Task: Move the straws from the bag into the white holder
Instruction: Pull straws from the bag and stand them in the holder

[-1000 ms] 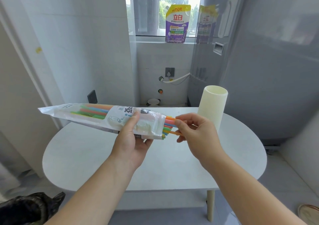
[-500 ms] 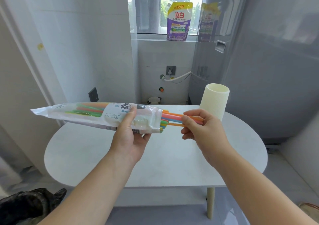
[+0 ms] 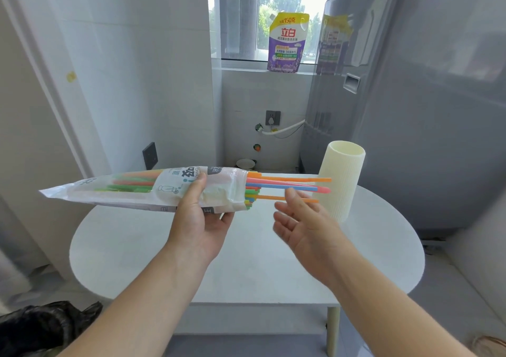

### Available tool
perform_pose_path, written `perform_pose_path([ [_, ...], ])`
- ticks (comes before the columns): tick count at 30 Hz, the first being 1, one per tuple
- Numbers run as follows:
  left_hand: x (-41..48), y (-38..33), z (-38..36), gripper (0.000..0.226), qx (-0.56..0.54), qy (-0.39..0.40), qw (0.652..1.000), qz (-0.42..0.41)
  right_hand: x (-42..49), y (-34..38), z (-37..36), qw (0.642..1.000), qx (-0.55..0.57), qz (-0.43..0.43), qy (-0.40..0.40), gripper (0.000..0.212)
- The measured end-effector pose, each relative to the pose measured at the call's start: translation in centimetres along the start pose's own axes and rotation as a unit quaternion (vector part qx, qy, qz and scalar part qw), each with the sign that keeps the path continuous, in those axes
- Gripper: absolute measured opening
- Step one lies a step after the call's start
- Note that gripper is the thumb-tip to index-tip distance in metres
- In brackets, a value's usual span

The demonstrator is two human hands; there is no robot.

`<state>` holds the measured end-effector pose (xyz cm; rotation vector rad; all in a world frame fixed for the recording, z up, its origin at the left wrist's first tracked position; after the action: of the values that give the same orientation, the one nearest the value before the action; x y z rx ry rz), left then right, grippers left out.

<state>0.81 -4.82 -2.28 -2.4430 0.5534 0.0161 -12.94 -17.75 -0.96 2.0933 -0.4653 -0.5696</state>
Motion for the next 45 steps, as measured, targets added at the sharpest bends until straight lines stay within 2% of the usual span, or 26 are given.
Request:
perform_pose_path([
  [5,-0.6,0.7,-0.2,0.047,0.007,0.003,1.000,0.010,0.7,-1.6,-2.1,0.999,-0.038,0.001,-0.014,0.070],
  [7,-0.7,1.1,-0.2,0.041,0.007,0.004,1.000,0.017,1.3,-1.7,-2.4,0.998,-0.024,0.013,-0.048,0.057],
  [9,-0.7,1.2,-0.1,0.035,0.005,0.003,1.000,0.021,1.7,-1.3,-2.4,0.996,-0.002,0.035,-0.079,0.034],
  [11,-0.7,1.2,-0.1,0.034,0.002,-0.002,1.000,0.021,1.9,-0.6,-2.2,0.993,0.015,0.058,-0.100,0.025],
  [26,0.3,0.4,0.8,0.053,-0.036,-0.029,0.999,0.019,0.7,6.4,0.7,0.964,-0.139,0.178,-0.137,0.021],
  [31,0.2,0.9,0.6,0.050,-0.033,-0.024,0.999,0.028,0.6,7.3,1.5,0.973,-0.104,0.164,-0.121,0.020],
  [35,0.7,0.6,0.4,0.046,-0.037,-0.028,0.999,0.028,-0.3,10.5,2.4,0.966,-0.117,0.202,-0.114,0.022],
  [40,1.2,0.7,0.0,0.038,-0.036,-0.026,0.999,0.029,-1.9,14.5,4.3,0.952,-0.133,0.227,-0.156,0.018],
  [45,0.6,2.8,-0.7,0.047,-0.024,-0.012,0.999,0.042,-4.0,19.3,6.1,0.906,-0.177,0.304,-0.235,0.013],
])
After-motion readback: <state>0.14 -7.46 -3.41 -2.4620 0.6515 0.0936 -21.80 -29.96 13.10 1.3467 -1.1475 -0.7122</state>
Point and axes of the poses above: each hand's wrist, its own x-axis towards the middle knuckle, its own z-axis out of the back of the hand, y = z × x, the point moved 7 cm from there along x, towards the middle knuckle, and after that the axes turned 5 degrees about -z, right-handed, at the moved point
